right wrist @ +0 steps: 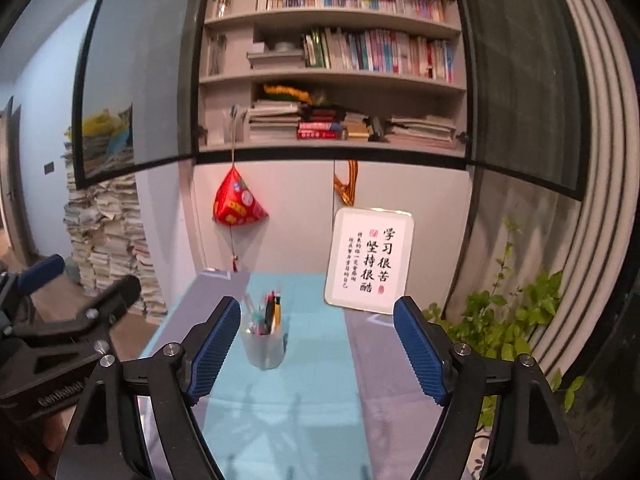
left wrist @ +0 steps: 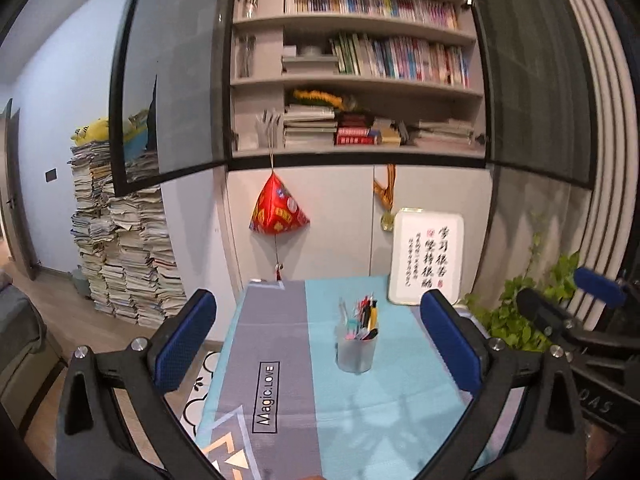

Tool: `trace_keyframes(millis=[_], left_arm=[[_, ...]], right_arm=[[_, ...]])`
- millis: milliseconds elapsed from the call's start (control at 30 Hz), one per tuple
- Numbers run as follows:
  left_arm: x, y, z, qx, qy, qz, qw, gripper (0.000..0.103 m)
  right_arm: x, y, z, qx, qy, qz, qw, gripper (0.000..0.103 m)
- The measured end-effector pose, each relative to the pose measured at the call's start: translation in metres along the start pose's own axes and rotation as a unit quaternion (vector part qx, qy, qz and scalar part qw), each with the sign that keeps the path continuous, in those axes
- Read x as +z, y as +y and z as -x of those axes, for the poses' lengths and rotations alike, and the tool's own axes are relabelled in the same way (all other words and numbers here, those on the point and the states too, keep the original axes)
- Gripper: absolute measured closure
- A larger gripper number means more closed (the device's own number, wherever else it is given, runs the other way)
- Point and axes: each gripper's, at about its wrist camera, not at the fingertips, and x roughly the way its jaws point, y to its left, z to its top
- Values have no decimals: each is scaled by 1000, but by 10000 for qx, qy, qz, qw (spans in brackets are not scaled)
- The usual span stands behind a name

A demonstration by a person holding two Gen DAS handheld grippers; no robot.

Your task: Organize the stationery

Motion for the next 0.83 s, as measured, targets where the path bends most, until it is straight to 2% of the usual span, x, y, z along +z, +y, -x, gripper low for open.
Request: trace_keyframes(millis=[500, 833], left_arm=[[-3, -6, 34, -62, -256, -75, 9996, 1], [-8, -8, 27, -64, -105, -129, 9998, 1]], right_arm=[[-9, -8, 30, -48, -148, -110, 9998, 22], [-12, -11, 24, -26, -4, -176, 9998, 22]])
